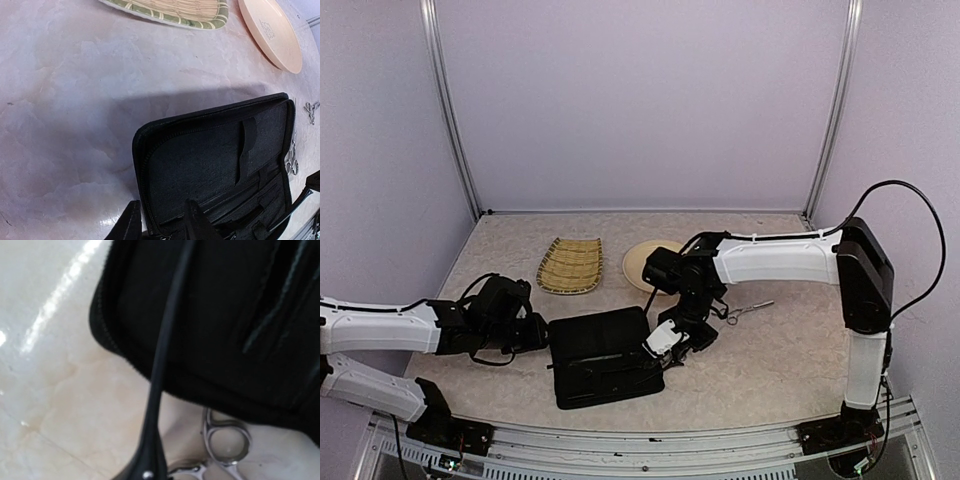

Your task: Sort the hair-cutting tools

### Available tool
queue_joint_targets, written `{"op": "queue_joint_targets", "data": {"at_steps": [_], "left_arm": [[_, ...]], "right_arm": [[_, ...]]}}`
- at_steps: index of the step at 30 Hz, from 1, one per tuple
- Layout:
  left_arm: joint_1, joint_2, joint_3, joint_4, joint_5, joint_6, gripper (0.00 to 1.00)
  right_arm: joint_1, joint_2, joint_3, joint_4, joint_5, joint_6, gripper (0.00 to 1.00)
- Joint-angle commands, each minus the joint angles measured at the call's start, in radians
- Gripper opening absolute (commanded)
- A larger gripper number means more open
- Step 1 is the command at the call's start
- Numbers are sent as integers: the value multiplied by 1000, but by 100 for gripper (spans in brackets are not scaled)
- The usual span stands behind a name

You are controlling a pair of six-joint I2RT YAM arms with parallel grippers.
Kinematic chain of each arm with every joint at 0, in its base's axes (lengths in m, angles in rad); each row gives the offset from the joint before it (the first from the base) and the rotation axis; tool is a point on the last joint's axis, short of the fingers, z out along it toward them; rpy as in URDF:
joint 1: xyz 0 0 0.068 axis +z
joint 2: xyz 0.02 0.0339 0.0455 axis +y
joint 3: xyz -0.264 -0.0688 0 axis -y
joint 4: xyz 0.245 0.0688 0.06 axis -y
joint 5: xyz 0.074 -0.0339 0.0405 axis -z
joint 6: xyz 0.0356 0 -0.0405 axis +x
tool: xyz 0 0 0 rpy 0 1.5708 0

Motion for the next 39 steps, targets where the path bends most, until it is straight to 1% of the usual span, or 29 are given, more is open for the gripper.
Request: {"op": "queue_joint_targets", "data": {"at_steps": [1,6,10,12,14,15,18,20,21,25,28,32,39], "left_arm": [[16,14,-18,57,36,19,29],[21,52,-24,63,46,43,32],[20,62,-29,60,70,34,31],[15,44,-38,49,81,20,31],[3,12,-37,5,79,1,34],[-10,-7,-38,-19,75,-10,36],[-64,-76,-54,-53,86,-58,36],[-112,-89,-63,-64,95,-97,30],[-162,-75,-64,-87,126,-135,19],[-239,-28,-74,-69,127,-157,8],[-257,9,-76,-61,129,-164,1],[-282,36,-73,-64,123,-180,0],[-286,73,-93,-27,125,-191,0]], "right_arm": [[13,25,15,-11,-12,14,0],[13,36,6,6,-12,16,0],[14,44,6,24,-15,27,0],[13,49,7,32,-22,27,0],[13,51,7,41,-32,27,0],[13,51,10,46,-37,27,0],[15,60,19,53,-49,27,0],[15,66,25,55,-55,27,0],[18,68,27,62,-64,27,0],[19,66,15,79,-70,25,0],[20,65,2,94,-79,17,0],[22,64,-8,100,-89,12,0],[23,62,-40,141,-99,-3,0]]}}
